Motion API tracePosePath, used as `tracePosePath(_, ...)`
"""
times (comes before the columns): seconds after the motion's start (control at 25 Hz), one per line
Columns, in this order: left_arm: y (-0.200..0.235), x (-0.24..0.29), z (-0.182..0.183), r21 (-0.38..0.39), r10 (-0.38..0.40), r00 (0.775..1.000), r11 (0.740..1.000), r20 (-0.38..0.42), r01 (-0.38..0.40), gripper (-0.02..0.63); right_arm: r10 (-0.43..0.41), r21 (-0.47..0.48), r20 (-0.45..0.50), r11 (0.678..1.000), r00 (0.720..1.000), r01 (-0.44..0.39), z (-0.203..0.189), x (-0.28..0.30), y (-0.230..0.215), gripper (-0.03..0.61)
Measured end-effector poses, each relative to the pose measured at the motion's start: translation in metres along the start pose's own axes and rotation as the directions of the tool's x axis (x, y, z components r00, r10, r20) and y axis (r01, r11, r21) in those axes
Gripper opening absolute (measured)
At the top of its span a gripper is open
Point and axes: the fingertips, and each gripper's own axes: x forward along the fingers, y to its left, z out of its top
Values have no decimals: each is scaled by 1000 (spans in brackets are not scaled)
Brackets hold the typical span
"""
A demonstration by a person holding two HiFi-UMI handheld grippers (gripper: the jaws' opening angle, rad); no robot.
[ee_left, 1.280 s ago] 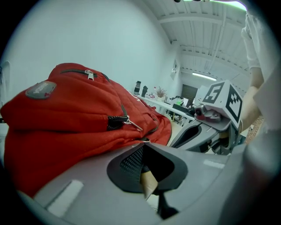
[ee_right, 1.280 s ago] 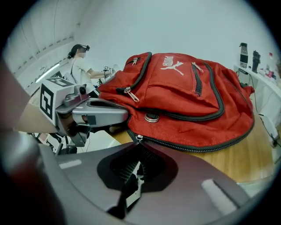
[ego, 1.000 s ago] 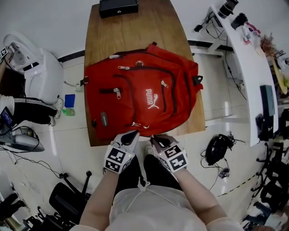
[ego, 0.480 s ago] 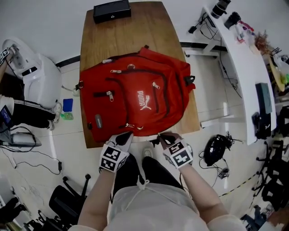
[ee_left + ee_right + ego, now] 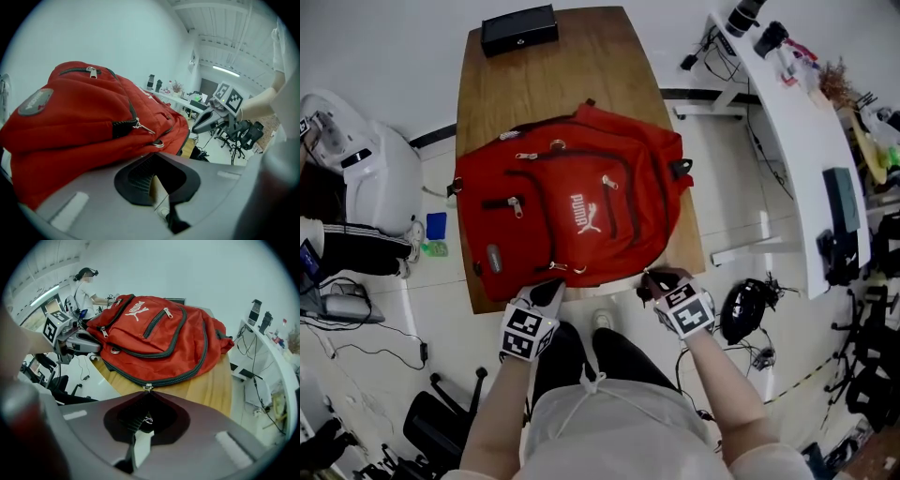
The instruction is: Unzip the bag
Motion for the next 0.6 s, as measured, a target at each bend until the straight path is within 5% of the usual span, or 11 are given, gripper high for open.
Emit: tracePosePath(0.6,7,5,-8,-44,76,989,996,-128,-82,8,-56,-37,-52,998,997,54,1,-13,-52,11)
